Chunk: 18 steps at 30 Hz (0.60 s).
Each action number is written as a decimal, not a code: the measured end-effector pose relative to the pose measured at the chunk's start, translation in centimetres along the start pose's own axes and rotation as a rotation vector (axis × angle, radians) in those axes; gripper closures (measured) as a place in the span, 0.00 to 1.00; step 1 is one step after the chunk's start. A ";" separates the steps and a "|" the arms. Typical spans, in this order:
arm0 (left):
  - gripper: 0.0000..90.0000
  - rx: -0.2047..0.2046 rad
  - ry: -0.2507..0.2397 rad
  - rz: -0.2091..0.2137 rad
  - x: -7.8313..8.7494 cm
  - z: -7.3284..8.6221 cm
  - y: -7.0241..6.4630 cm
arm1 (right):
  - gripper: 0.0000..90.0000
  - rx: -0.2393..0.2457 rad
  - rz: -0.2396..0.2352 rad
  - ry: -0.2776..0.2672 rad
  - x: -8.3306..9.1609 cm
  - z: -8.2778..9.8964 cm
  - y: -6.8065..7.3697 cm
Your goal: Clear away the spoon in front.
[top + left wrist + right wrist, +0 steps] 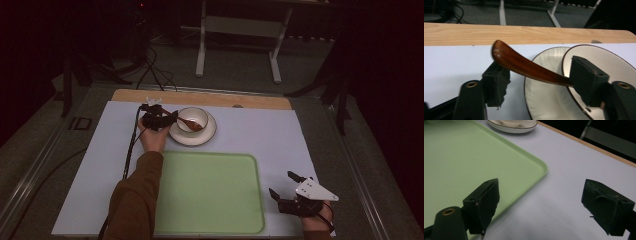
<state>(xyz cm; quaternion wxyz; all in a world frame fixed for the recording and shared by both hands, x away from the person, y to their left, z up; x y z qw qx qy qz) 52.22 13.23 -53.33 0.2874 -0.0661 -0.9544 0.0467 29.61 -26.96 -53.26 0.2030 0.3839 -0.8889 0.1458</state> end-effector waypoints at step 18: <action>0.74 -0.005 -0.071 0.103 2.5 -1.6 -1.2 | 0.16 0.003 -0.002 0.003 0.0 0.0 0.0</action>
Point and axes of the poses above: each handheld gripper's, and its own axes: x roughly backward along the jaws, z roughly out of its underside, y roughly to its left, the point moved 8 cm from there along -x, roughly forward along the jaws, and after that the axes turned 9 degrees about -z, right-handed, at the moved point
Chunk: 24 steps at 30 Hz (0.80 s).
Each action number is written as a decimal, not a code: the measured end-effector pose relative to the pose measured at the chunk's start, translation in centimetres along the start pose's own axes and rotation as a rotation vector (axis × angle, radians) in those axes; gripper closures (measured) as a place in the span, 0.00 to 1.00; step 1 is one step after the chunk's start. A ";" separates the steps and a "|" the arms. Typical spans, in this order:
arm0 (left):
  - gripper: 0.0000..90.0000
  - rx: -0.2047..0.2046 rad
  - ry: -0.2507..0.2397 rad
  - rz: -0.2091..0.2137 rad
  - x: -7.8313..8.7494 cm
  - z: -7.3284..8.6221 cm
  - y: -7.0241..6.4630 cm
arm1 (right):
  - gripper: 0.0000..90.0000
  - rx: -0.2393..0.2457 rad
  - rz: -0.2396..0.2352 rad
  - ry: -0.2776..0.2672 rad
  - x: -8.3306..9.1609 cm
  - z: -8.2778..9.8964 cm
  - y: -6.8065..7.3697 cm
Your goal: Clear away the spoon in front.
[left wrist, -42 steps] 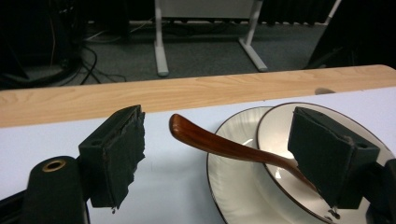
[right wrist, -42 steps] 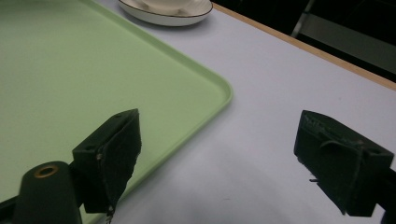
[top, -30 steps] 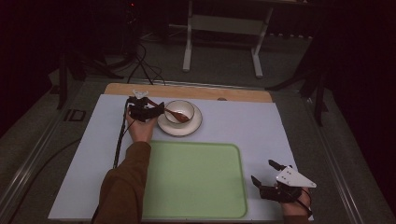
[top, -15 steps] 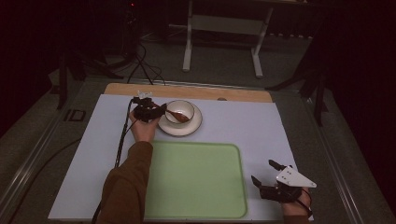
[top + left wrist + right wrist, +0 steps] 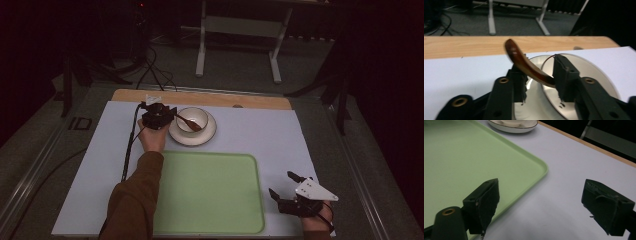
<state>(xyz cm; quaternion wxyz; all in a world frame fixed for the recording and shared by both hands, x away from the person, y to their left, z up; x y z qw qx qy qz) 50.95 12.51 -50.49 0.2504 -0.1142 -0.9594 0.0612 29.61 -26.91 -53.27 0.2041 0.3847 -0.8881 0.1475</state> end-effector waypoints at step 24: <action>0.94 -0.090 -0.062 0.108 3.5 -1.8 -2.8 | 0.16 0.001 -0.004 -0.001 -0.1 -0.1 0.1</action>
Point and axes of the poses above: each handheld gripper's, and its own axes: x roughly backward along the jaws, z roughly out of its underside, y roughly to its left, the point moved 8 cm from there along -x, roughly forward along the jaws, and after that the axes turned 9 degrees about -z, right-handed, at the moved point
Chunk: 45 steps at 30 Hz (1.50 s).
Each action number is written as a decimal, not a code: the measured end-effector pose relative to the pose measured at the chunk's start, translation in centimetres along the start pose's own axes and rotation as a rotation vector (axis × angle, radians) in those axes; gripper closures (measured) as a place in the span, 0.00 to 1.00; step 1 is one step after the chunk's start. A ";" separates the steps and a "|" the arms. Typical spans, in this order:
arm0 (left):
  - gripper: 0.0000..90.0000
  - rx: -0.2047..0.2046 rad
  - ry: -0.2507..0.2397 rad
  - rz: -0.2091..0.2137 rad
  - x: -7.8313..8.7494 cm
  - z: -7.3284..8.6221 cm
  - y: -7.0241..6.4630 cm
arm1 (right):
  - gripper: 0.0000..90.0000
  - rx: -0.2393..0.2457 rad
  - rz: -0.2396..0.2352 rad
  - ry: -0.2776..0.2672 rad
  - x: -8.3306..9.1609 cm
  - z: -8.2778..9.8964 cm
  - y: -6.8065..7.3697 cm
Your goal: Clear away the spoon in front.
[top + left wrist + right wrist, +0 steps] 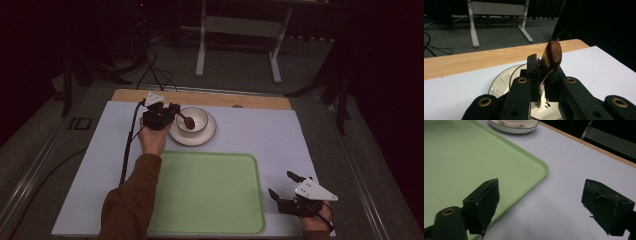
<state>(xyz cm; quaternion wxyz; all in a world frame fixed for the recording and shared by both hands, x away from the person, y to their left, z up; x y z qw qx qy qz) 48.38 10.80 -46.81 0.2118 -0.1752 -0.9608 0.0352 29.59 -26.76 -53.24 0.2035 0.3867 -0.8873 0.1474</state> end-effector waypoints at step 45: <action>0.94 -0.215 0.047 0.073 8.8 -2.0 -1.4 | 0.16 -0.002 -0.004 -0.007 0.0 -0.1 0.0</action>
Point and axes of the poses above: each handheld gripper's, and its own axes: x roughly backward along the jaws, z roughly out of its underside, y roughly to its left, the point moved 8 cm from there along -x, roughly forward along the jaws, and after that the axes turned 9 degrees about -z, right-handed, at the moved point
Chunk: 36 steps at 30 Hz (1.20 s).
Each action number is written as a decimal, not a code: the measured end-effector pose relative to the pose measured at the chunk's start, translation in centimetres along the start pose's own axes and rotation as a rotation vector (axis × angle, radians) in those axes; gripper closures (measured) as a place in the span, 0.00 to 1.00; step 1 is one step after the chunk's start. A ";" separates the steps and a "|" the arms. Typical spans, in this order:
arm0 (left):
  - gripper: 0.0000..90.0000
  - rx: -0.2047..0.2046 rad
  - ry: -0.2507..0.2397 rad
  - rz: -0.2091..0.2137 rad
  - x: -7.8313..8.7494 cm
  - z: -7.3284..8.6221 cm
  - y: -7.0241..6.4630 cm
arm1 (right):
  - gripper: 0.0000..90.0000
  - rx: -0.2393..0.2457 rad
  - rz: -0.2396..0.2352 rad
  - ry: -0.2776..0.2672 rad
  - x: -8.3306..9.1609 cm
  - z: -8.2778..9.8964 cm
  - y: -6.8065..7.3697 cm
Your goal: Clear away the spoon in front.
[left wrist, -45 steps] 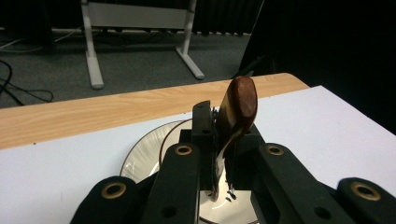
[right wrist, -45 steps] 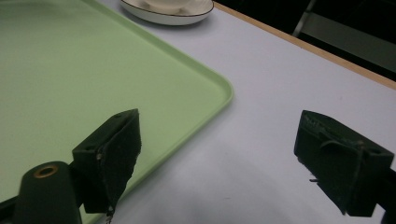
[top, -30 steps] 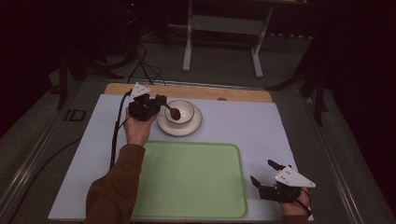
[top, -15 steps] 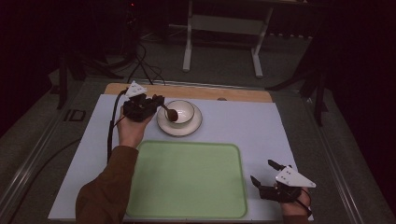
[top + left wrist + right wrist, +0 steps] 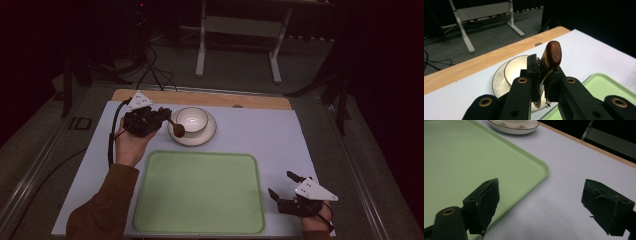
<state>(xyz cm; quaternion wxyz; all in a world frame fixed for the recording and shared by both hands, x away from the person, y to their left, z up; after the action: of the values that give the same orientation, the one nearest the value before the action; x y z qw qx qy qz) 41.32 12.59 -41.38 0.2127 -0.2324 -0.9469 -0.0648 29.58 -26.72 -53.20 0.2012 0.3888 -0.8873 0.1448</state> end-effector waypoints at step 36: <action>0.93 0.000 0.075 0.052 7.0 5.2 -1.2 | 0.16 0.002 0.003 0.003 0.0 0.0 0.0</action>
<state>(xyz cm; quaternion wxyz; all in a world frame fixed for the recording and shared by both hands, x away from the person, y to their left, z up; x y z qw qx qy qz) 33.21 15.59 -43.02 0.2496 -0.2542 -0.9319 -0.0676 29.59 -26.69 -53.17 0.2020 0.3874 -0.8875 0.1465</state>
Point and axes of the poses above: each handheld gripper's, and its own axes: x roughly backward along the jaws, z roughly out of its underside, y roughly to its left, the point moved 8 cm from there along -x, roughly forward along the jaws, and after that the axes turned 9 degrees about -z, right-handed, at the moved point
